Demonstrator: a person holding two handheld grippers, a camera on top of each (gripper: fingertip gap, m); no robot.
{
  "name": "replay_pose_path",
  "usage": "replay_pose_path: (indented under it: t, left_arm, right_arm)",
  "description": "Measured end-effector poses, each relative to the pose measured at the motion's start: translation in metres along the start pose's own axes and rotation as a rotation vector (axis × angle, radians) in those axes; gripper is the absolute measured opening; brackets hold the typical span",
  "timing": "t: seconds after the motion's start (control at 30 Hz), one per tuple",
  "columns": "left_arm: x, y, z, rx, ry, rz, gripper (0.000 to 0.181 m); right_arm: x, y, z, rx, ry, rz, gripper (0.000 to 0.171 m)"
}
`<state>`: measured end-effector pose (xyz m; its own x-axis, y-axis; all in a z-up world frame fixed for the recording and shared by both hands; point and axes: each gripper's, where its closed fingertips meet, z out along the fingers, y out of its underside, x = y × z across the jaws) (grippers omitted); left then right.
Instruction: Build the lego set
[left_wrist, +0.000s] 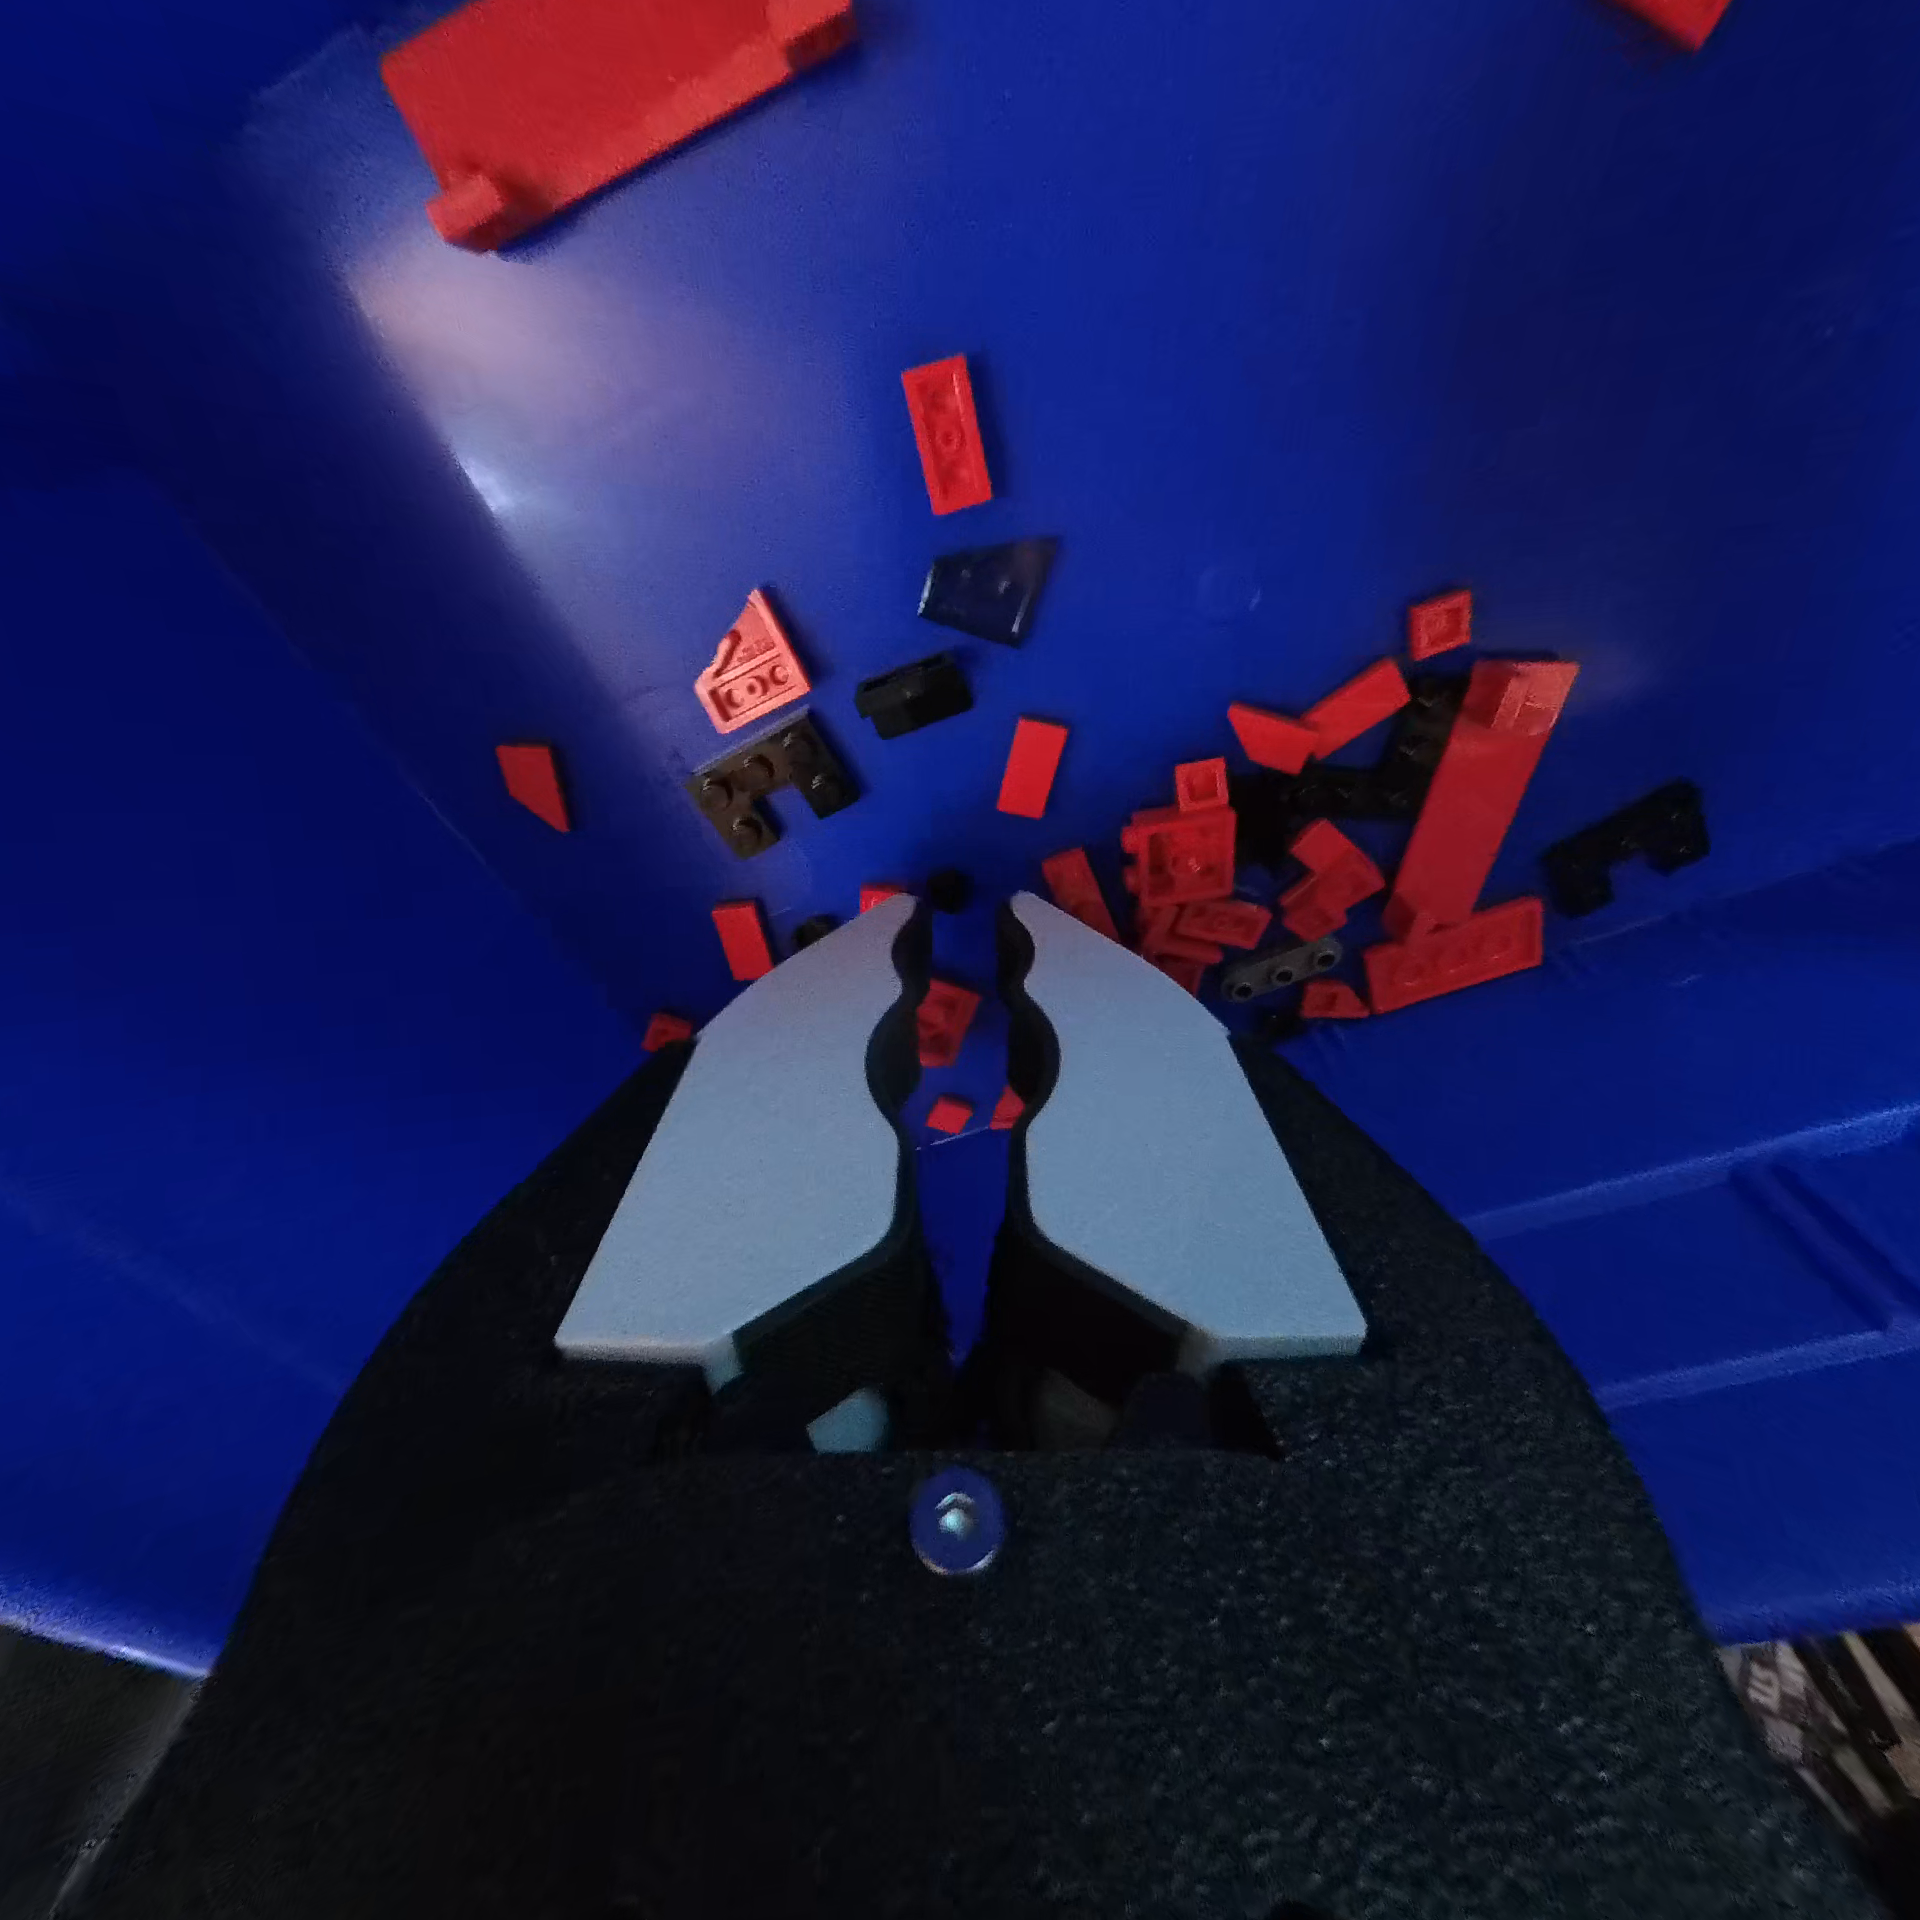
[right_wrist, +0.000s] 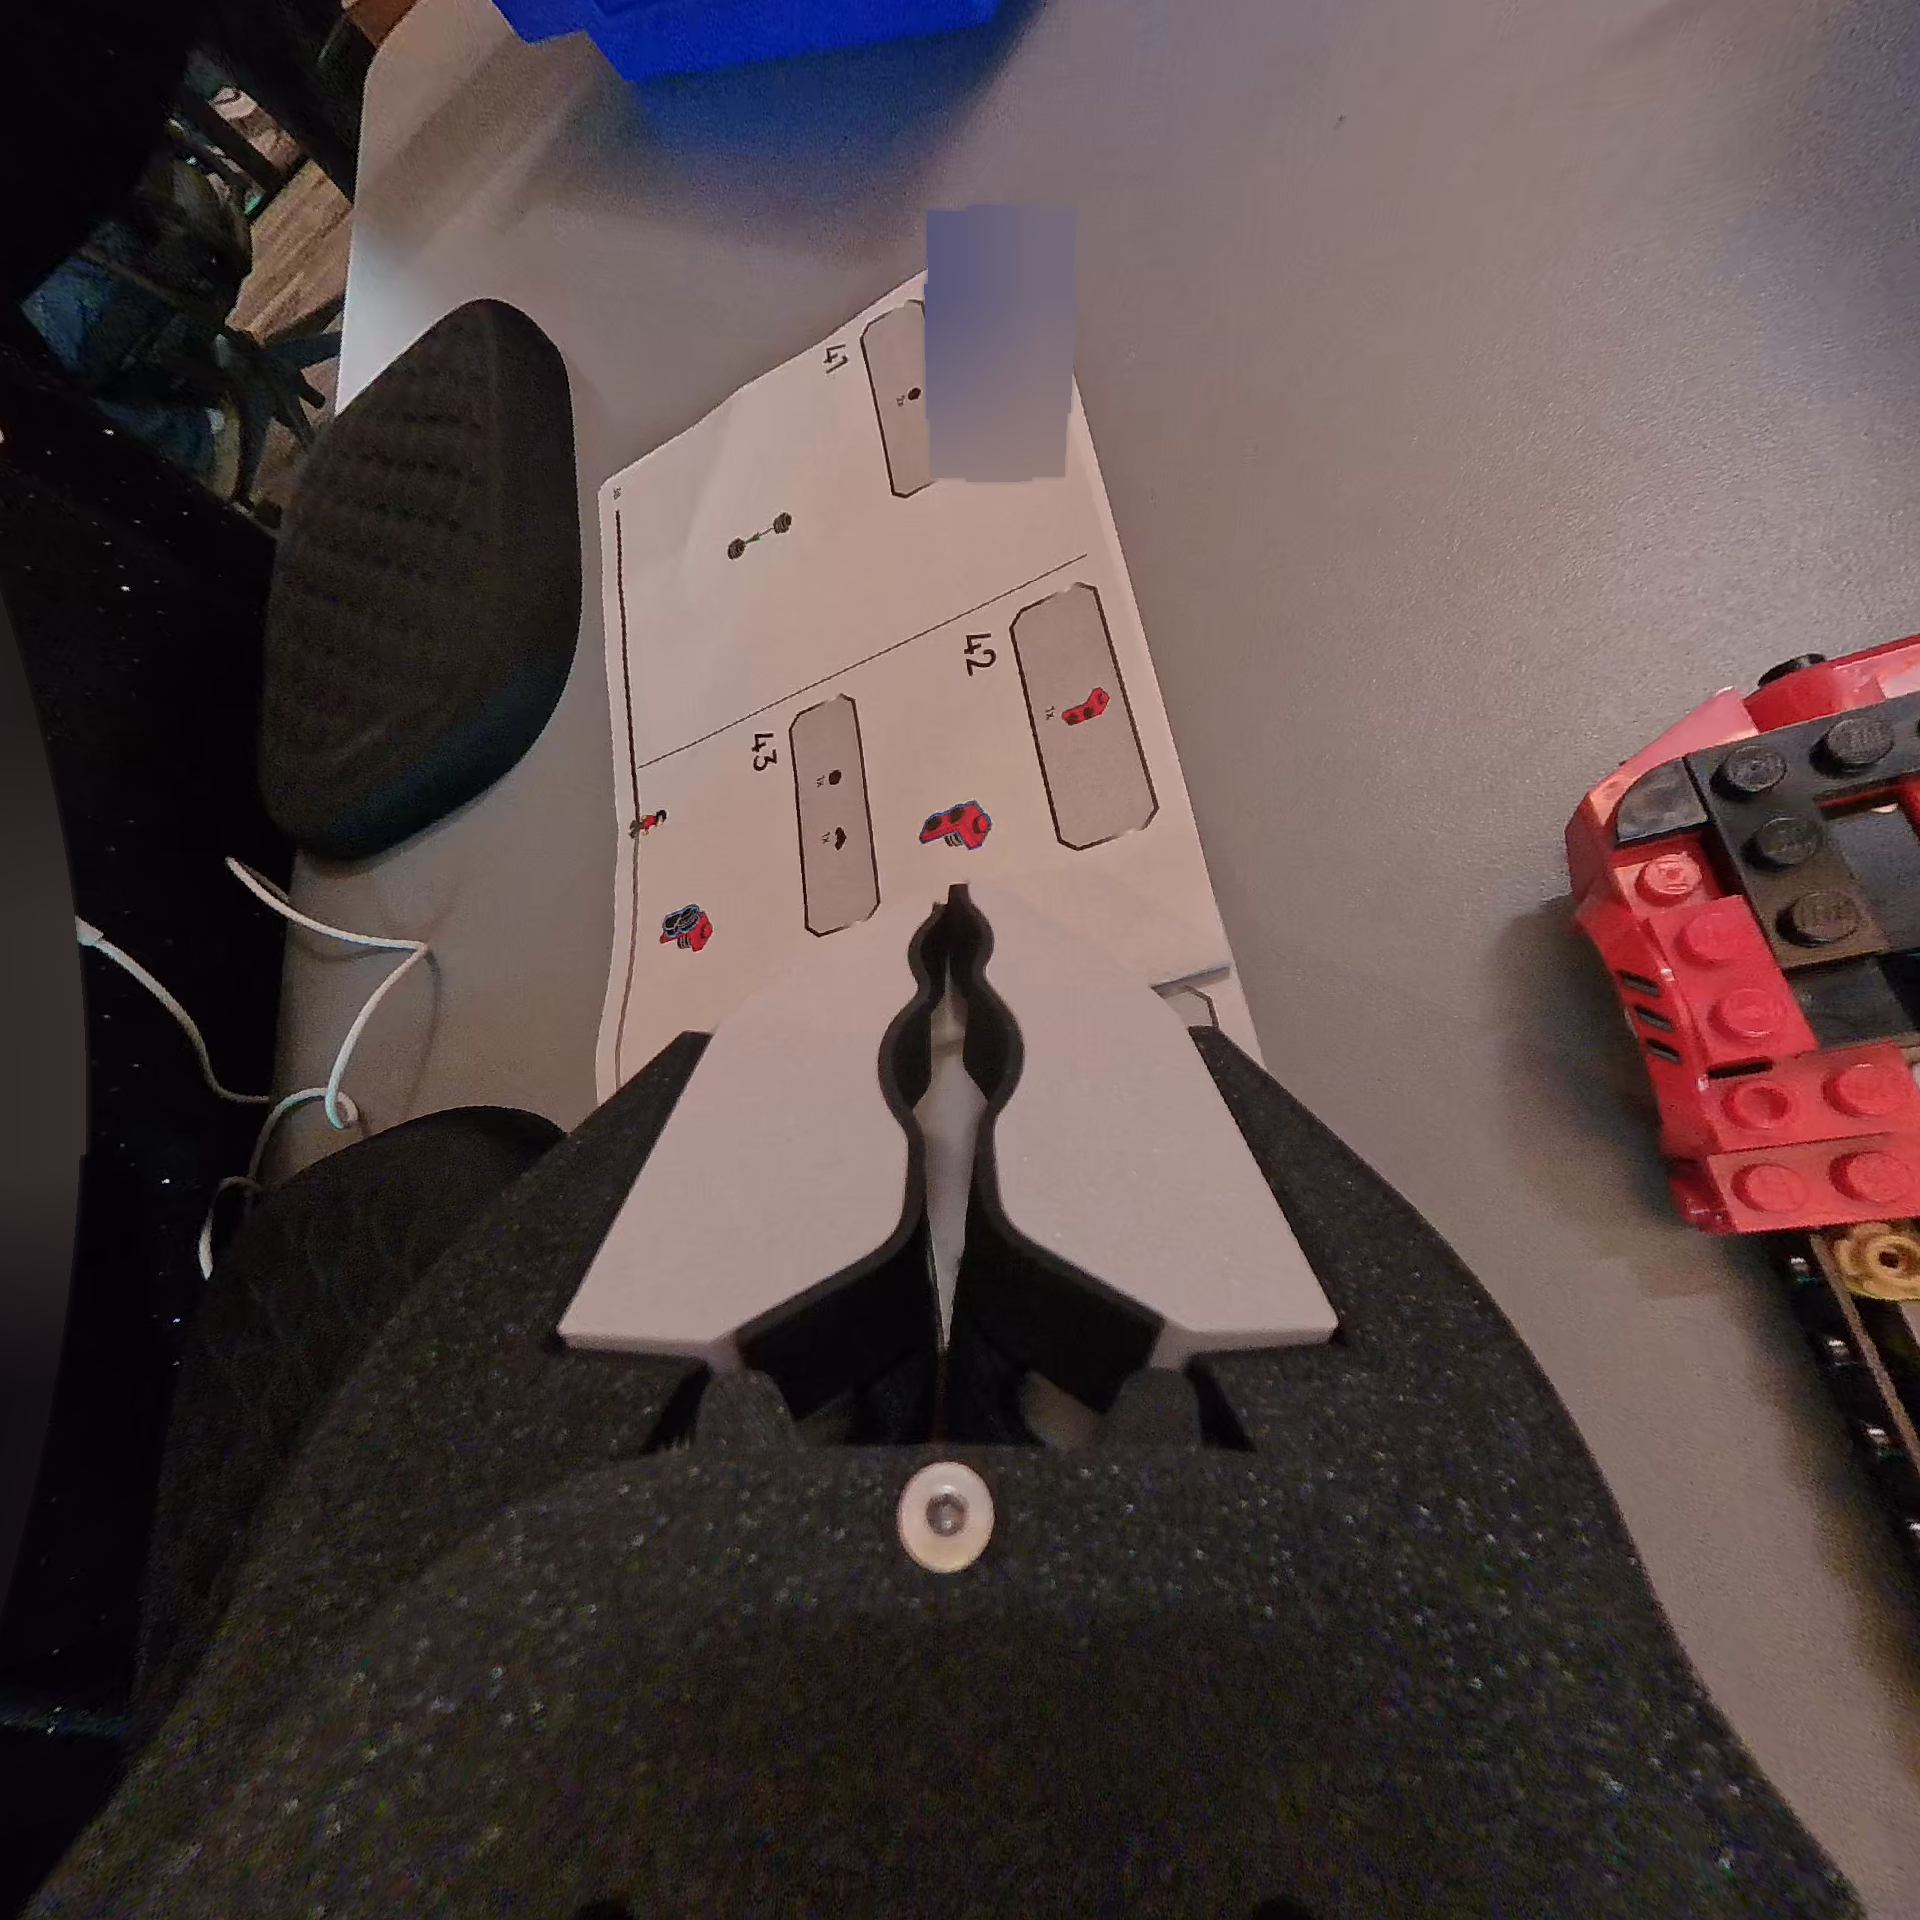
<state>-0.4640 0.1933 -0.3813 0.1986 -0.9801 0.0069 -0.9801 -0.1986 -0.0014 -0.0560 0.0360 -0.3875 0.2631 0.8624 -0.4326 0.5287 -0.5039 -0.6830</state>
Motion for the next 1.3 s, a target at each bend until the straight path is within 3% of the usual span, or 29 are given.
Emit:
replay_pose_path:
  t: [0.23, 0.63, 0.77, 0.9, 1.03, 1.13, 1.23, 1.3]
  left_arm:
    - [0.001, -0.005, -0.004, 0.045, 0.007, -0.006, 0.012]
    - [0.006, -0.002, 0.004, -0.013, 0.029, 0.039, 0.007]
    - [0.006, -0.018, -0.017, 0.121, -0.027, 0.043, 0.007]
    - [0.041, -0.083, -0.079, 0.395, -0.108, 0.124, 0.006]
    - [0.137, -0.184, -0.114, 0.512, -0.155, 0.373, 0.006]
    - [0.198, -0.251, -0.091, 0.490, -0.145, 0.534, 0.006]
    - [0.218, -0.295, -0.042, 0.405, -0.137, 0.578, 0.006]
    - [0.218, -0.304, -0.012, 0.314, -0.130, 0.608, 0.006]
  right_arm:
    - [0.000, 0.000, 0.000, 0.000, 0.001, -0.001, 0.000]
    - [0.000, 0.000, 0.000, 0.000, 0.001, 0.000, 0.000]
    - [0.000, 0.000, 0.000, 0.001, 0.001, 0.001, 0.000]
    - [0.000, 0.000, 0.000, 0.001, -0.007, 0.010, 0.000]
    - [0.000, 0.000, 0.000, 0.003, -0.013, 0.017, 0.000]
    - [-0.001, 0.000, -0.001, 0.004, -0.015, 0.016, 0.001]
    - [-0.001, 0.000, -0.001, 0.006, -0.019, 0.015, 0.001]
    - [-0.001, 0.000, -0.001, 0.006, -0.017, 0.011, 0.001]
